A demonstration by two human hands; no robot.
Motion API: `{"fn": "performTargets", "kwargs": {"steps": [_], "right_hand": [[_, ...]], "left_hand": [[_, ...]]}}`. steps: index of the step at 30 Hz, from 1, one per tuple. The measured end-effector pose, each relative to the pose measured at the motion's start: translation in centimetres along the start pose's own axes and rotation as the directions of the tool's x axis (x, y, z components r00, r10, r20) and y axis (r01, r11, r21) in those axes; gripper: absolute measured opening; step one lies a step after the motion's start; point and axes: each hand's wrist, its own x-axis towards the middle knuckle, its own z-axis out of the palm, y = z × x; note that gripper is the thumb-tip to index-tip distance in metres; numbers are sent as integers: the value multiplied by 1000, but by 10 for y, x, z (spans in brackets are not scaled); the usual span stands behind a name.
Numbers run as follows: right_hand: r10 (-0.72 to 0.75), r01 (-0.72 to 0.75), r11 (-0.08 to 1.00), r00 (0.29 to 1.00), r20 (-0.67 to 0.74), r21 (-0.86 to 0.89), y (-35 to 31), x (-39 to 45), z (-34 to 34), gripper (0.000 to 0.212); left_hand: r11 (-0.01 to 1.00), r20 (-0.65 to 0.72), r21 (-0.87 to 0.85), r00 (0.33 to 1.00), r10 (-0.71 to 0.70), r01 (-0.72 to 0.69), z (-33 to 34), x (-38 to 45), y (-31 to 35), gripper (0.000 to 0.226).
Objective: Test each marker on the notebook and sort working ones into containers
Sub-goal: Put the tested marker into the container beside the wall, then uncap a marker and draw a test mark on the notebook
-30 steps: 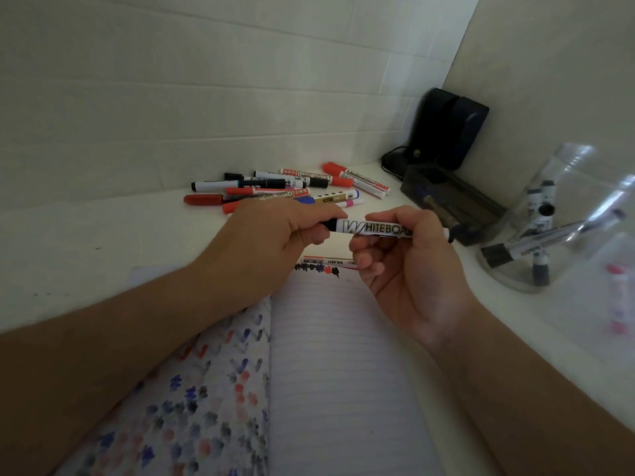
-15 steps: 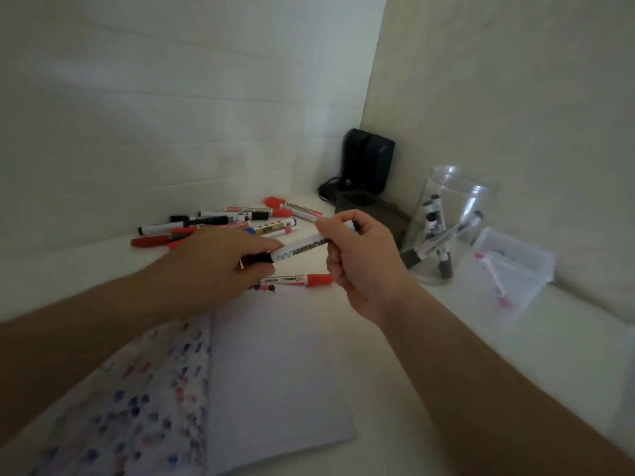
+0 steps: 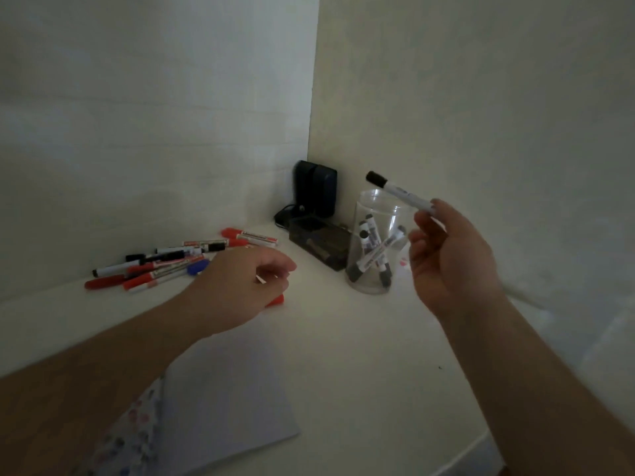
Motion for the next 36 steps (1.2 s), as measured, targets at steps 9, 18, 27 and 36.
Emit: {"fn": "performTargets", "kwargs": {"steps": [9, 18, 27, 36], "right_hand": [[-79, 96, 976, 993, 90, -197, 4, 16, 26, 22], [305, 498, 258, 771, 559, -828, 132, -4, 67, 13], [109, 746, -48, 665, 739, -664, 175, 6, 81, 12], [367, -90, 860, 793, 487, -502, 175, -22, 80, 22]], "left_hand": [[954, 61, 292, 994, -93, 71, -28, 10, -57, 32], [866, 160, 496, 975, -156, 57, -32, -6, -95, 17], [994, -319, -107, 947, -33, -1, -35, -18, -86, 15], [870, -107, 432, 945, 311, -237, -22, -22, -92, 39]]}}
